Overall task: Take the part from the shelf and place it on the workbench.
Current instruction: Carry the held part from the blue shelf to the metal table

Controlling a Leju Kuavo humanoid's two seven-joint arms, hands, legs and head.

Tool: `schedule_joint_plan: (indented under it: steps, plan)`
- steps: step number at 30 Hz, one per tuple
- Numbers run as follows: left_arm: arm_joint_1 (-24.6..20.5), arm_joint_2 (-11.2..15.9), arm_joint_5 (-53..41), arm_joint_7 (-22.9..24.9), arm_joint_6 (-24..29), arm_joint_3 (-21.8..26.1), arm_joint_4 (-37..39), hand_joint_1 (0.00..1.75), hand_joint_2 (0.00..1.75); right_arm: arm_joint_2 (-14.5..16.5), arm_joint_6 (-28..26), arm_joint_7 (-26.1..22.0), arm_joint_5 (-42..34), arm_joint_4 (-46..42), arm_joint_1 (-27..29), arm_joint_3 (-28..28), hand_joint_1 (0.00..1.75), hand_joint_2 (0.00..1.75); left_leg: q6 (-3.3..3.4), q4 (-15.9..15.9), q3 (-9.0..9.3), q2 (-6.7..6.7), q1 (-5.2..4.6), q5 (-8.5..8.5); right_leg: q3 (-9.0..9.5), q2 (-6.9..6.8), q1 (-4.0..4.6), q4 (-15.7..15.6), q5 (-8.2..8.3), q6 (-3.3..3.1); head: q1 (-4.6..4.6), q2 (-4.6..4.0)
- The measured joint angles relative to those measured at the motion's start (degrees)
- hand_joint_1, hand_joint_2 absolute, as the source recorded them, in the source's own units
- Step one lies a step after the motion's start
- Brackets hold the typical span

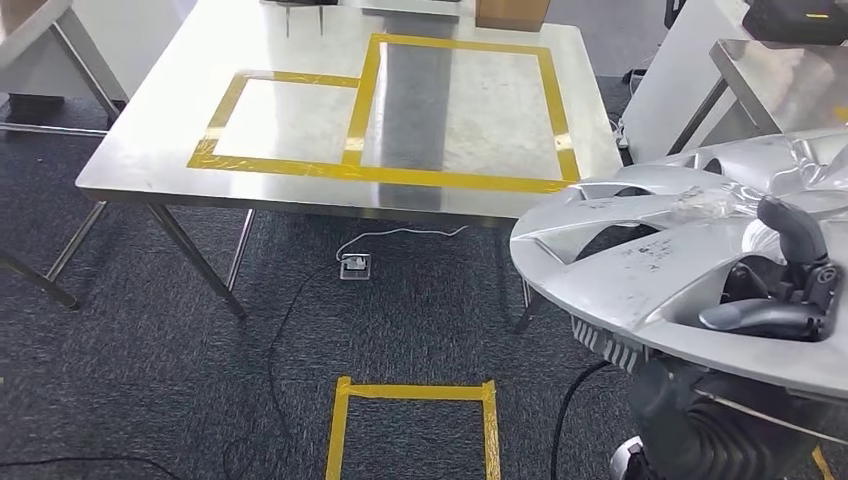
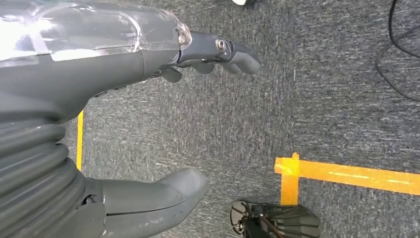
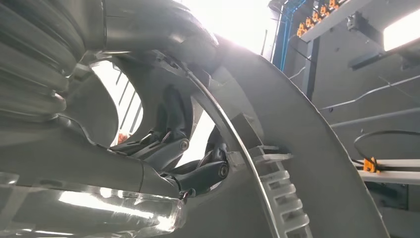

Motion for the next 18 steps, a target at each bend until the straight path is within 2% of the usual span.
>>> schedule_joint_plan:
  steps: [1, 2, 4, 5, 6, 8, 11, 12, 13, 15, 16, 17, 18]
  plan:
    - [0.0, 0.0, 0.0, 0.0, 0.0, 0.0, 0.0, 0.0, 1.75, 0.0, 0.0, 0.0, 0.0, 0.0, 0.0, 0.0, 1.75, 1.75, 0.06, 0.0, 0.36, -0.04, -0.15, -0.3, -1.41, 0.0, 0.04, 1.4, 0.59, -0.2, 0.27, 0.0]
    - [0.0, 0.0, 0.0, 0.1, 0.0, 0.0, 0.0, 0.0, 1.75, 0.0, 0.0, 0.1, 0.0, 0.0, 0.0, 0.0, 1.75, 1.75, 0.09, 0.0, 0.82, -0.13, -0.3, -0.63, -1.7, 0.01, 0.13, 0.6, 2.4, -0.54, 0.49, 0.0]
    - [0.0, -0.1, 0.0, 0.2, 0.0, 0.0, 0.0, 0.0, 1.75, 0.0, 0.1, 0.2, 0.0, 0.0, 0.0, 0.0, 1.75, 1.75, 0.04, -0.1, 1.85, -0.35, -0.51, -1.32, 0.15, 0.09, 0.54, -5.7, 7.58, -1.66, 0.81, 0.0]
    - [-0.1, -0.3, 0.0, 0.2, 0.0, 0.0, 0.0, 0.0, 1.75, 0.0, 0.2, 0.3, 0.0, 0.0, 0.0, 0.0, 1.75, 1.75, -0.09, -0.1, 2.22, -0.43, -0.62, -1.62, 1.3, 0.1, 0.84, -8.8, 9.37, -2.3, 0.76, 0.0]
    - [-0.1, -0.3, 0.0, 0.3, 0.0, 0.0, 0.0, 0.0, 1.75, 0.0, 0.3, 0.4, -0.1, 0.0, -0.1, 0.0, 1.75, 1.75, -0.31, -0.2, 2.38, -0.49, -0.62, -1.79, 2.24, 0.1, 1.12, -11.1, 10.09, -2.85, 0.76, 0.0]
    - [-0.2, -0.5, 0.0, 0.5, -0.1, 0.0, 0.0, 0.0, 1.75, 0.0, 0.6, 0.5, -0.1, 0.0, -0.2, 0.0, 1.75, 1.75, -0.94, -0.6, 2.39, -0.48, -0.53, -1.87, 3.01, 0.07, 1.48, -13.0, 9.59, -3.41, 0.77, 0.0]
    - [-0.2, -0.5, 0.0, 0.6, -0.1, 0.0, 0.0, 0.0, 1.75, 0.0, 0.8, 0.5, -0.2, -0.1, -0.4, 0.1, 1.75, 1.75, -1.83, -0.2, 2.47, -0.35, -0.59, -2.48, 4.68, 0.03, 1.14, -15.6, 9.67, -3.4, 0.64, 0.0]
    - [-0.2, -0.5, 0.0, 0.6, -0.1, 0.0, 0.1, 0.0, 1.75, 0.0, 0.9, 0.6, -0.3, -0.1, -0.5, 0.1, 1.75, 1.75, -2.02, 1.6, 1.64, -0.41, -0.63, -3.37, 5.38, -0.06, 0.95, -16.4, 9.78, -3.39, 0.33, 0.0]
    - [-0.2, -0.5, 0.0, 0.6, -0.1, 0.0, 0.1, 0.0, 1.75, 0.0, 0.9, 0.6, -0.4, 0.0, -0.6, 0.1, 1.75, 1.75, -2.15, 4.6, 0.06, -0.53, -0.57, -4.56, 5.88, -0.16, 0.89, -16.7, 9.7, -3.45, -0.07, 0.0]
    - [-0.1, -0.6, 0.1, 0.7, -0.1, 0.0, 0.1, 0.0, 1.75, 0.0, 1.1, 0.7, -0.5, 0.1, -0.8, 0.2, 1.75, 1.75, -2.46, 11.3, -4.27, -0.65, -0.47, -6.43, 6.58, -0.2, 0.89, -16.8, 9.19, -3.58, -0.85, 0.0]
    - [0.0, -0.5, 0.1, 0.8, -0.1, 0.0, 0.1, 0.0, 1.75, 0.0, 1.2, 0.8, -0.6, 0.1, -0.8, 0.2, 1.75, 1.75, -2.59, 12.9, -5.79, -0.65, -0.41, -6.1, 6.98, -0.17, 0.91, -16.8, 8.83, -3.56, -1.12, 0.0]
    - [0.0, -0.5, 0.1, 0.8, -0.1, 0.0, 0.1, 0.0, 1.75, 0.0, 1.2, 0.9, -0.6, 0.2, -0.8, 0.2, 1.75, 1.75, -2.67, 12.5, -6.31, -0.62, -0.35, -4.65, 7.45, -0.11, 0.91, -16.8, 8.44, -3.46, -1.36, 0.0]
    - [0.1, -0.5, 0.1, 0.8, -0.1, 0.0, 0.1, 0.0, 1.75, 0.0, 1.2, 0.9, -0.7, 0.3, -0.8, 0.3, 1.75, 1.75, -2.7, 10.0, -5.74, -0.56, -0.28, -2.22, 8.03, -0.06, 0.89, -16.8, 7.99, -3.29, -1.58, 0.0]
